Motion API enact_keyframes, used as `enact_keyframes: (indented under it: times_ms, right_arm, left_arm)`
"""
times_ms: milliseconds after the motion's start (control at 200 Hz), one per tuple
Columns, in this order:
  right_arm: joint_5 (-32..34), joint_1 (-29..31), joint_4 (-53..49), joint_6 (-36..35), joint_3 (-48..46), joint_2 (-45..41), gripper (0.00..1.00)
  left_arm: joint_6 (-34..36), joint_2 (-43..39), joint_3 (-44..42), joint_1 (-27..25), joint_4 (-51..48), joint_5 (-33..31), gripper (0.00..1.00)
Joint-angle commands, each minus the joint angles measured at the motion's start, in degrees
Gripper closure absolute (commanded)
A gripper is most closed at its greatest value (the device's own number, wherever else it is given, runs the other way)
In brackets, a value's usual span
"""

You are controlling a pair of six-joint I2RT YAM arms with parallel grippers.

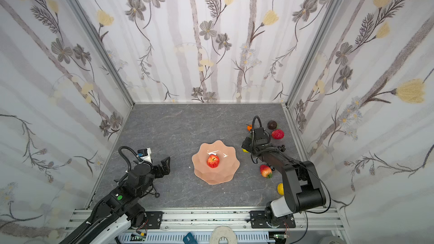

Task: Place and organize the fake fruits in the fruit bowl
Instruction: 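Carry the yellow lemon toward the bowl while the left gripper reaches toward it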

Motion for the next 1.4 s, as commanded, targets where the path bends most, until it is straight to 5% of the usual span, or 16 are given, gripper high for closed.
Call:
enact_keyframes:
  times_ms: [0, 165, 375, 620, 999, 1399]
  right_arm:
    - [-1.6, 0.2, 2.9, -2.0, -1.9, -4.6, 0.46]
    - [-2.3, 2.9, 3.3, -6.2, -3.9, -14.0, 0.49]
    - [-1.7, 13.2, 6.0, -12.5, -4.7, -21.9, 0.52]
    - [-1.6, 24.1, 15.4, -15.9, -8.0, -23.3, 0.55]
    - [3.5, 37.1, 24.1, -22.9, -10.8, -21.7, 0.56]
    - [5.5, 42.3, 28.9, -26.0, -11.4, -21.7, 0.56]
  left_arm:
    - [0.3, 0.3, 0.0, 0.0, 1.5, -1.1, 0.00]
    - [-4.0, 2.2, 1.4, 0.0, 1.1, 1.2, 0.00]
    - [-14.8, 15.5, 9.7, -0.2, 4.9, 15.7, 0.00]
    - [-17.7, 29.4, 21.5, -3.6, 9.8, 29.0, 0.00]
    - [-21.3, 36.8, 27.1, -8.3, 16.0, 36.3, 0.01]
    - [-20.4, 40.3, 29.0, -9.4, 16.9, 42.1, 0.10]
